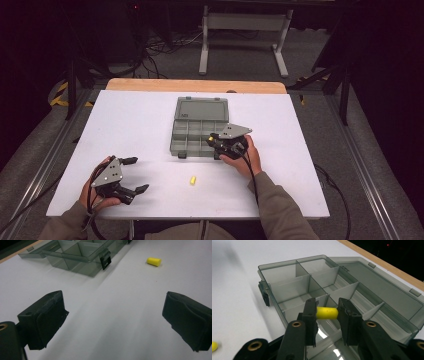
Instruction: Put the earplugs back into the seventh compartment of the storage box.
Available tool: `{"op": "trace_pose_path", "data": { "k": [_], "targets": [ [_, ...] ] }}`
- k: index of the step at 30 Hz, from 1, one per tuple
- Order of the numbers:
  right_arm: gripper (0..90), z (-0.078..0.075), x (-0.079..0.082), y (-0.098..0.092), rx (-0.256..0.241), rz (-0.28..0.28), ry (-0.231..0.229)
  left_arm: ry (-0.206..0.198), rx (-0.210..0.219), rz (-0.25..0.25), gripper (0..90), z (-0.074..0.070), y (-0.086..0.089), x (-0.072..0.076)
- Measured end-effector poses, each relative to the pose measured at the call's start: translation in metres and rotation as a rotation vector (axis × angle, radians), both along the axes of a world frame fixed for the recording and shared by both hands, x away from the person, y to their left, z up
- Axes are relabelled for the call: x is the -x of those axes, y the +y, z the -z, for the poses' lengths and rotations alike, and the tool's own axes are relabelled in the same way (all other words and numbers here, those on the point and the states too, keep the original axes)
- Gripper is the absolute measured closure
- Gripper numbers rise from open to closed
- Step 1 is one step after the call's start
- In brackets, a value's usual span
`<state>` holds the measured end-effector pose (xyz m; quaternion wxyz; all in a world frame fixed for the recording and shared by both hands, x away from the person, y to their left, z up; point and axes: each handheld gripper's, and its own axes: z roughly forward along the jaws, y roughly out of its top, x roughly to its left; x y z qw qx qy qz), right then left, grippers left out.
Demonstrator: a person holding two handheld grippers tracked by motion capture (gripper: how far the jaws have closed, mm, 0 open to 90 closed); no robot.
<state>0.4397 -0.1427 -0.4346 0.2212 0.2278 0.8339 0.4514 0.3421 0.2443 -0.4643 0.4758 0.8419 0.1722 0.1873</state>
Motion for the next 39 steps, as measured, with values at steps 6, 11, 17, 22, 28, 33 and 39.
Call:
{"op": "trace_pose_path", "data": {
  "k": [6, 11, 17, 22, 28, 33, 39],
  "targets": [
    [68.1, 0.002, 0.0, 0.001, 0.014, 0.005, 0.007, 0.001, -0.001, 0.006, 5.6, 0.0, 0.0, 0.0],
    [67.5, 0.004, 0.0, 0.0, 0.019, 0.006, 0.013, 0.0, -0.002, 0.005, 5.6, 0.0, 0.0, 0.001],
    [67.0, 0.005, 0.002, 0.0, 0.026, 0.002, 0.014, 0.001, -0.002, 0.006, 5.6, 0.0, 0.0, 0.001],
    [65.5, 0.004, 0.003, 0.0, 0.028, -0.002, 0.014, 0.001, -0.003, 0.006, 5.7, 0.0, 0.0, 0.001],
    [64.0, 0.004, 0.003, 0.0, 0.027, 0.001, 0.015, 0.002, -0.005, 0.007, 5.8, 0.0, 0.0, 0.001],
    [60.7, 0.001, 0.006, -0.002, 0.014, 0.004, 0.002, 0.002, -0.005, 0.006, 5.8, 0.0, 0.0, 0.001],
    [55.3, -0.003, 0.011, -0.003, 0.0, 0.002, -0.018, 0.005, -0.006, 0.005, 5.8, 0.0, -0.001, 0.001]
  ]
}}
